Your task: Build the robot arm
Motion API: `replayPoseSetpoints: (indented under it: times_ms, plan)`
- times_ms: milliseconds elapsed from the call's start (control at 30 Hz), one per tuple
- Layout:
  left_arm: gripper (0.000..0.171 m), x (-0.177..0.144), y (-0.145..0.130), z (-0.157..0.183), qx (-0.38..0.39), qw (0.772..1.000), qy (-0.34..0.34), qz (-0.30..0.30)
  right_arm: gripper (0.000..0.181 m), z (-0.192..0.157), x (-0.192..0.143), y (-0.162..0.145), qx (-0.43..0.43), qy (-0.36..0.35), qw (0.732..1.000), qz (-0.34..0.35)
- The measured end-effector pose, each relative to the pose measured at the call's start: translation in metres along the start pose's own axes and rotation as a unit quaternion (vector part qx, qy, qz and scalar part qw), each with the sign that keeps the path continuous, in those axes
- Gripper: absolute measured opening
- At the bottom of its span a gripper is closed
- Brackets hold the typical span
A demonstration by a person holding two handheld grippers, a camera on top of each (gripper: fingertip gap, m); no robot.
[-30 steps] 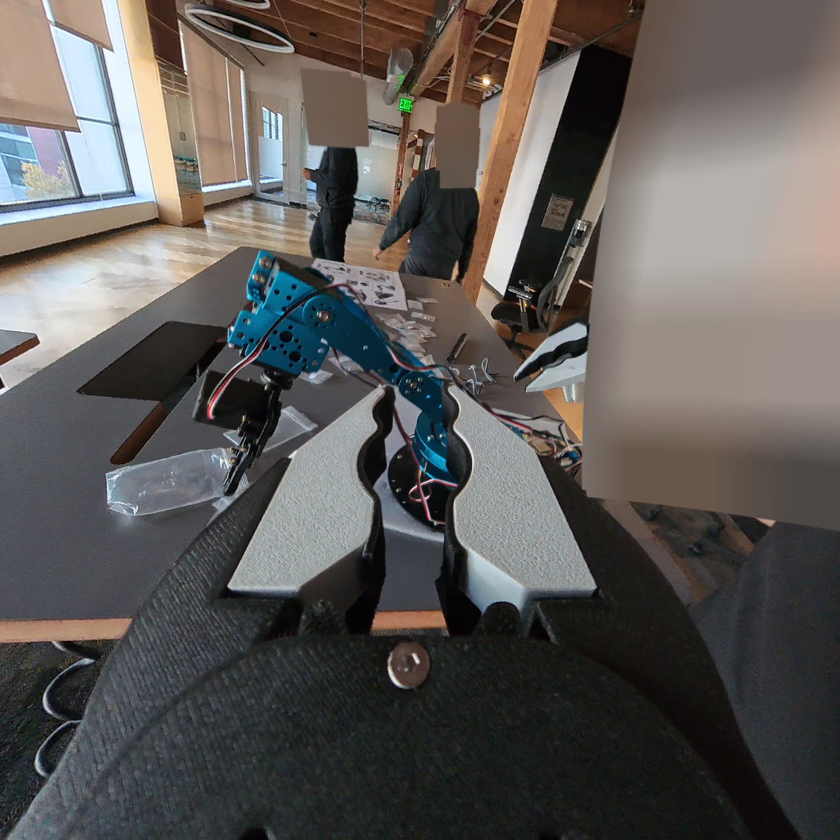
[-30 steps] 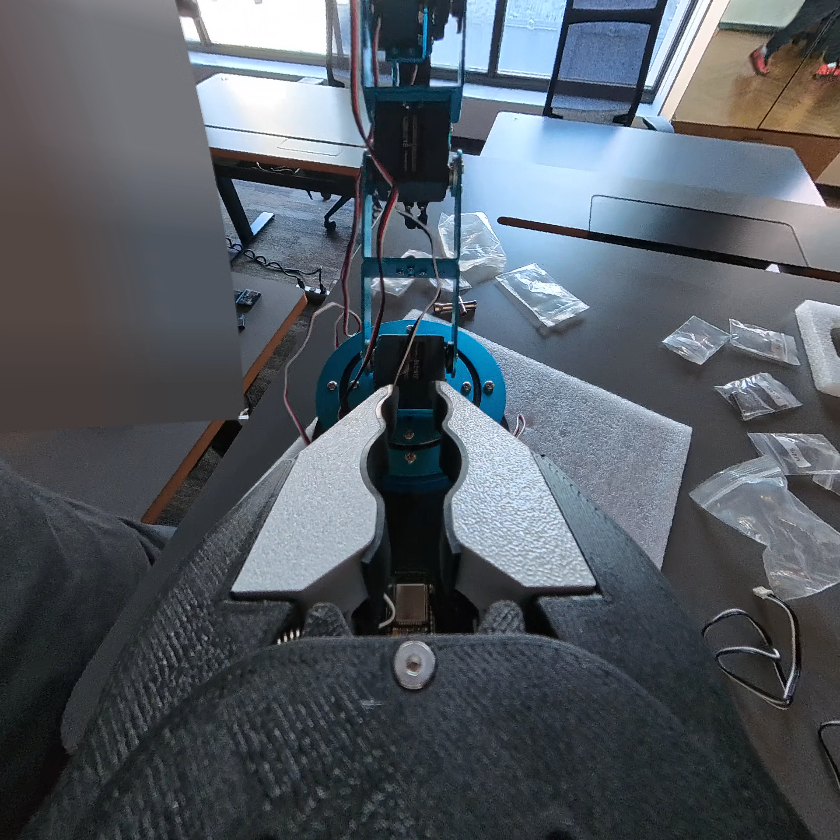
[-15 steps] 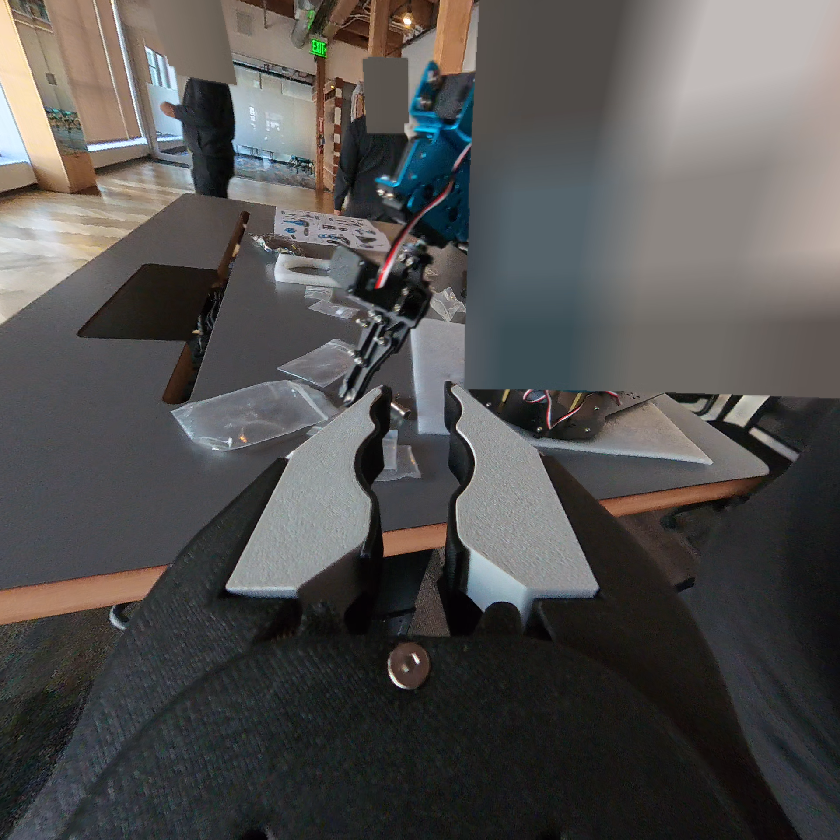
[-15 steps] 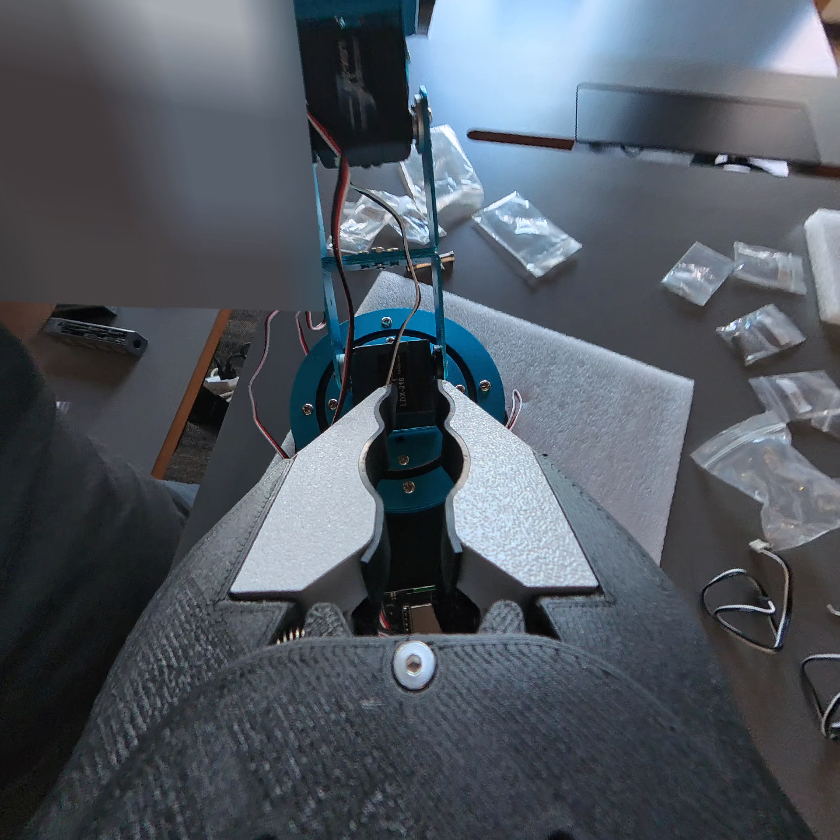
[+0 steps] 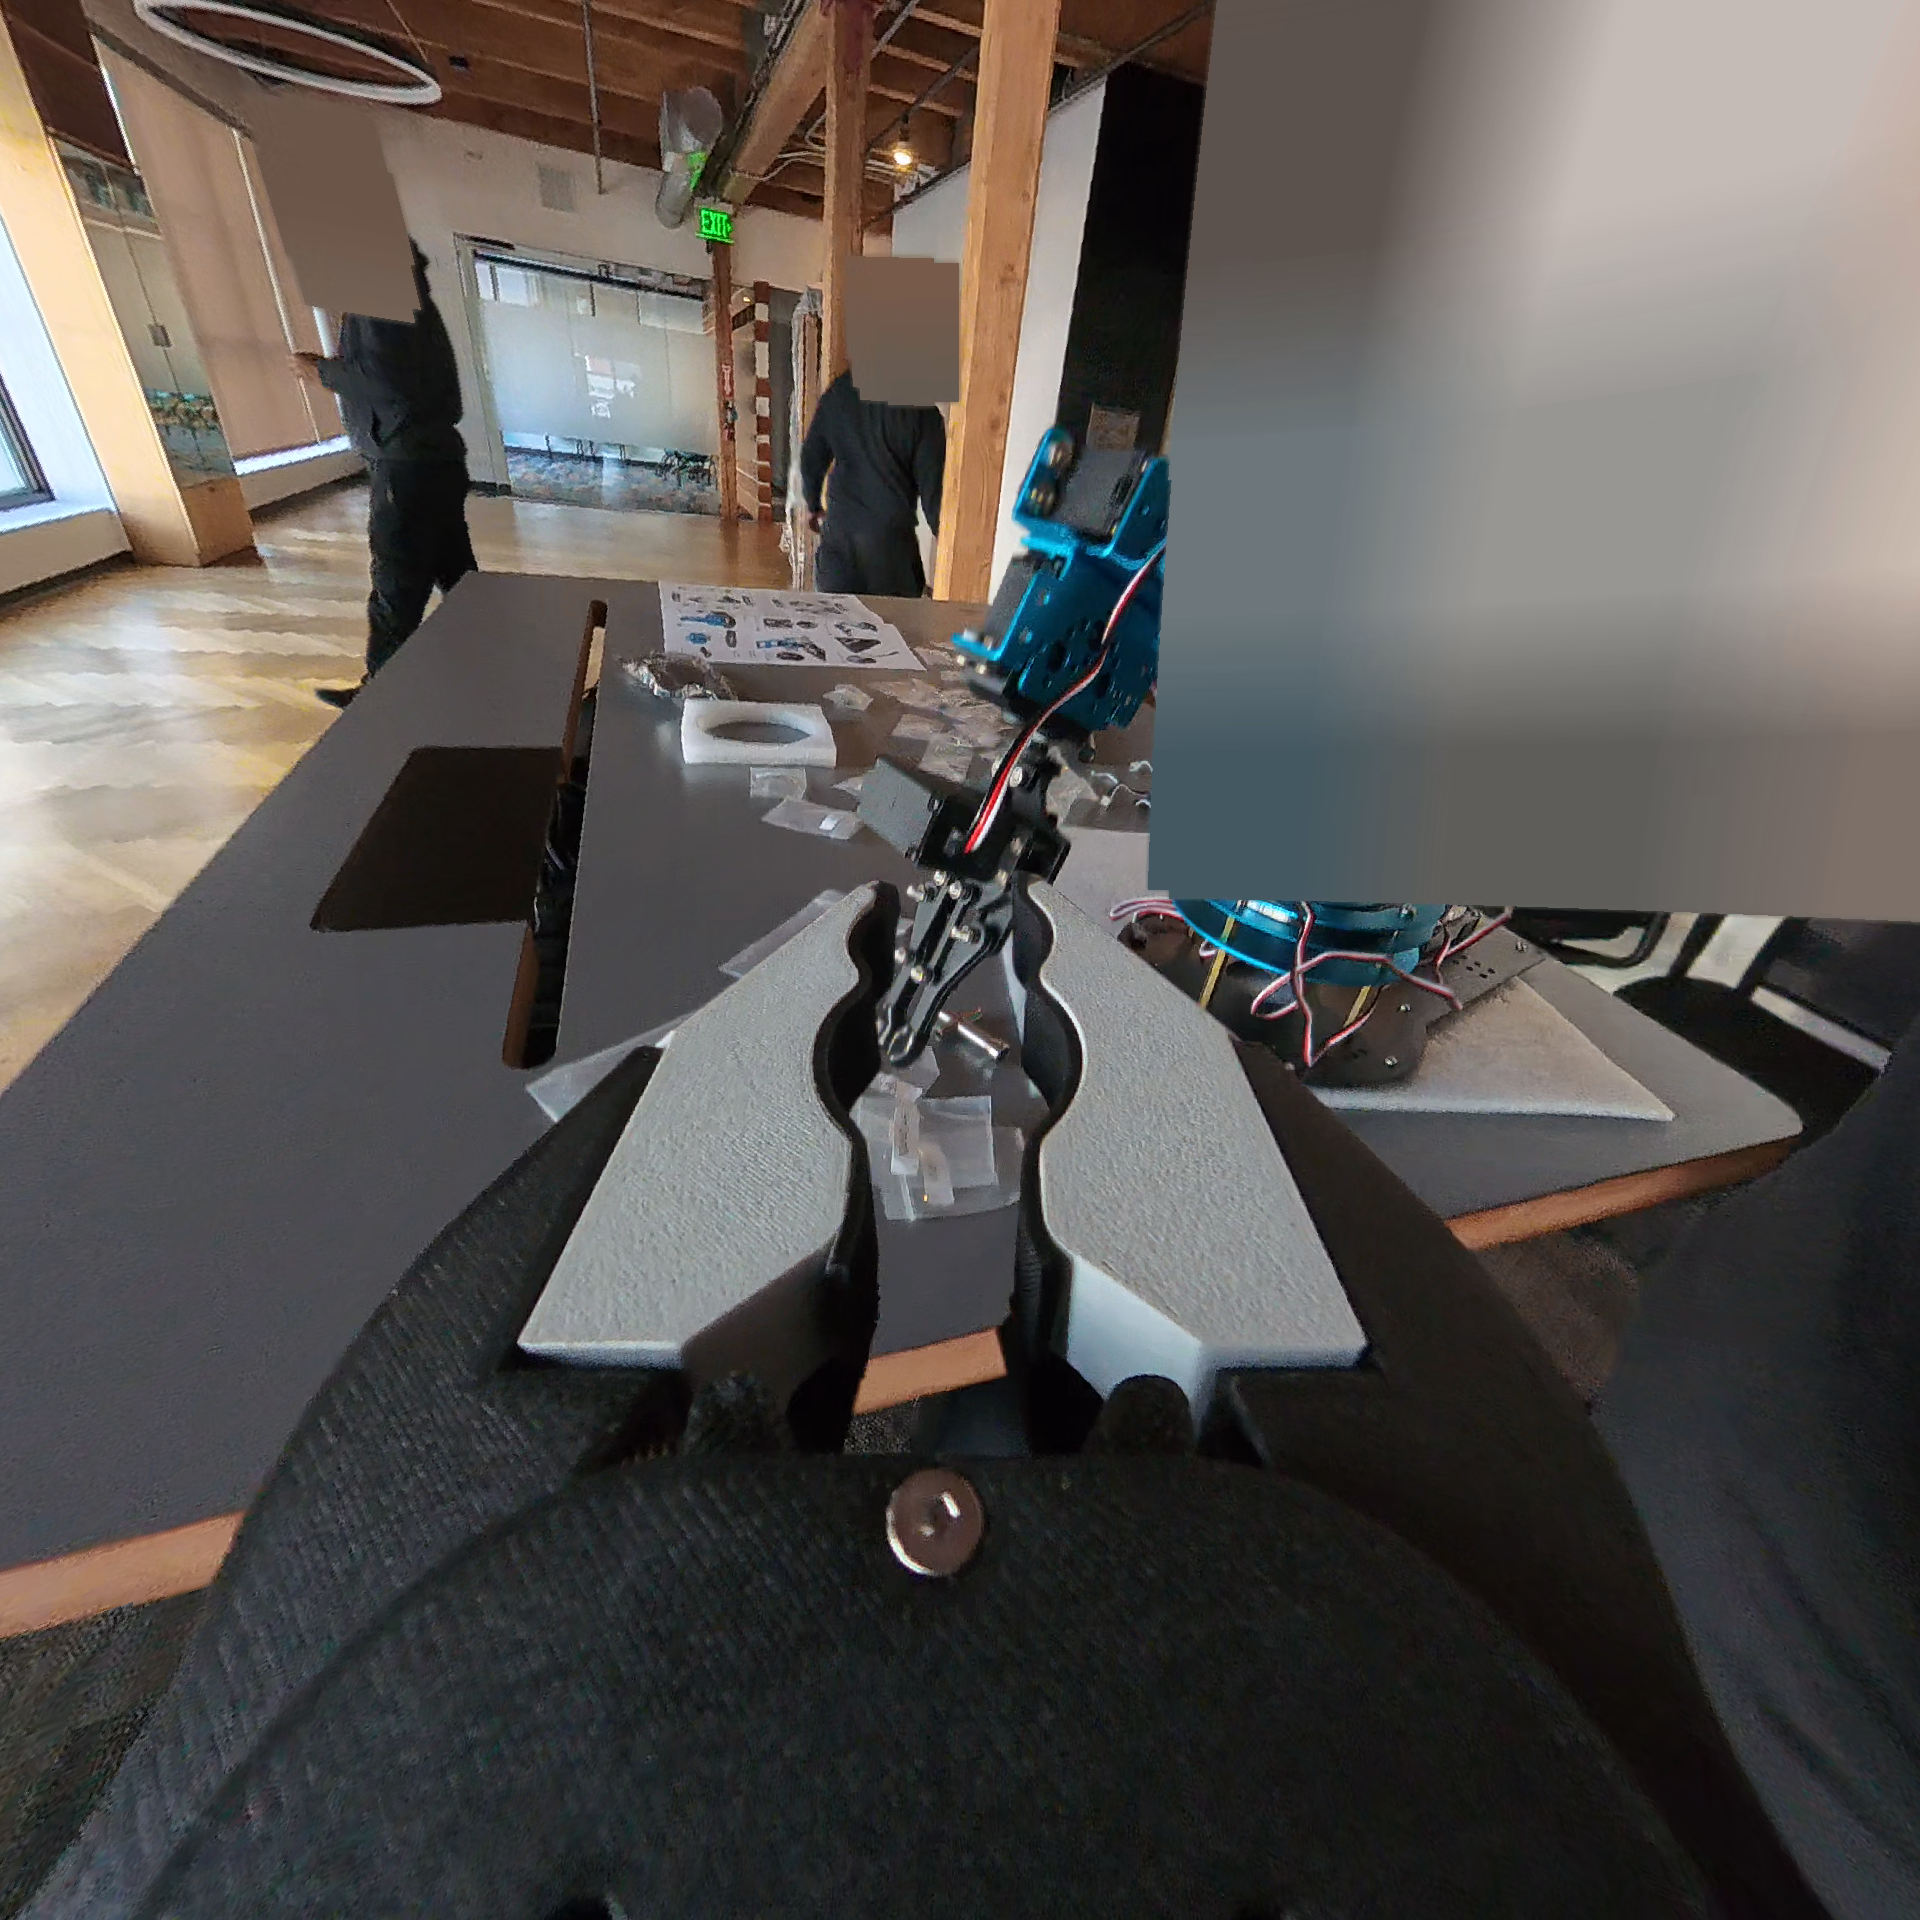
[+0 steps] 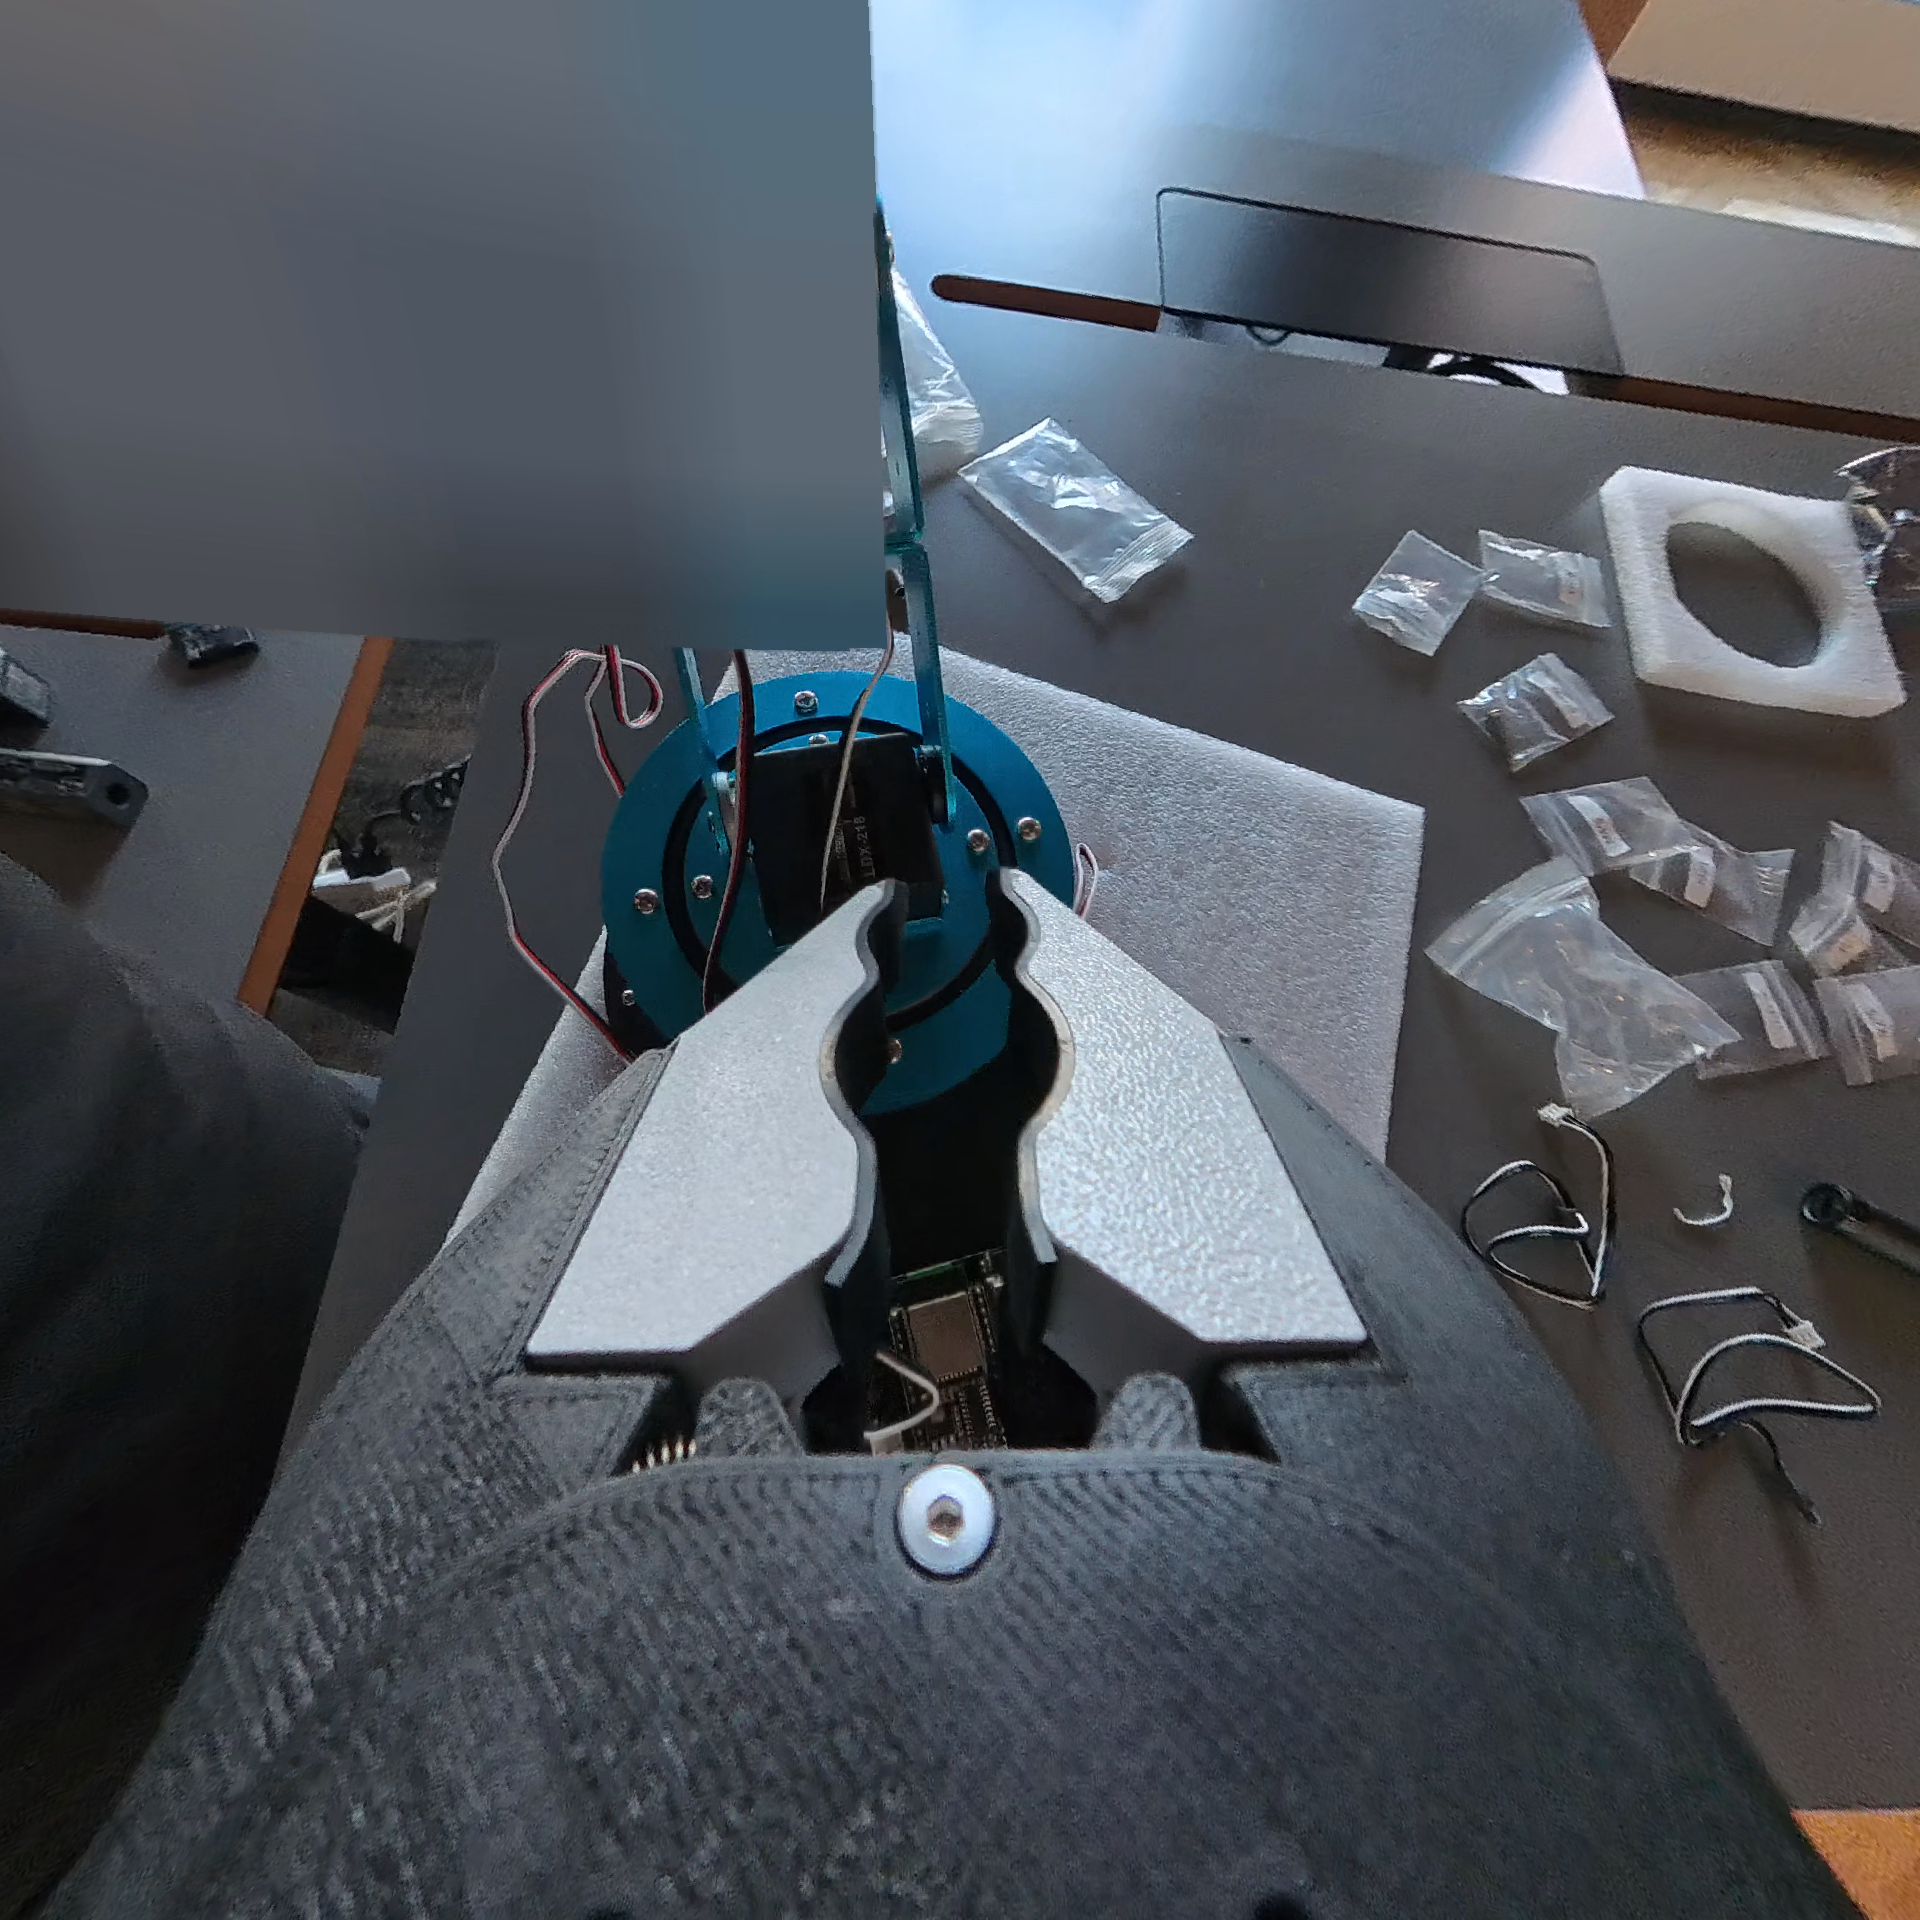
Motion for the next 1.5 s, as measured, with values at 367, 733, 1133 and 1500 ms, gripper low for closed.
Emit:
replayPoseSetpoints:
  times_ms: [367, 733, 1133, 1500]
  plan:
    - [0.019, -0.011, 0.057, 0.029, 0.017, 1.0, 0.012, 0.017, 0.014, 0.008, -0.043, -0.031, 0.026, -0.041, 0.996, 0.071]
    - [0.018, -0.014, 0.091, 0.069, 0.033, 0.998, 0.045, -0.003, 0.014, 0.023, -0.055, -0.049, 0.024, -0.047, 0.991, 0.127]
    - [0.017, -0.008, 0.117, 0.103, 0.059, 0.996, 0.072, -0.002, 0.013, 0.05, -0.069, -0.071, 0.046, -0.028, 0.986, 0.16]
    - [0.019, -0.017, 0.104, 0.104, 0.053, 0.995, 0.086, -0.012, 0.013, 0.049, -0.059, -0.057, 0.018, -0.03, 0.99, 0.133]
Point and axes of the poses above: each gripper's, where its closed fingertips meet, x out along the fingers, y out of its top, z = x × y across the jaws, the point moved 7 cm from there along -x, back along the fingers, and after that the axes turned 13 degrees about -z, right-handed, at the moved point
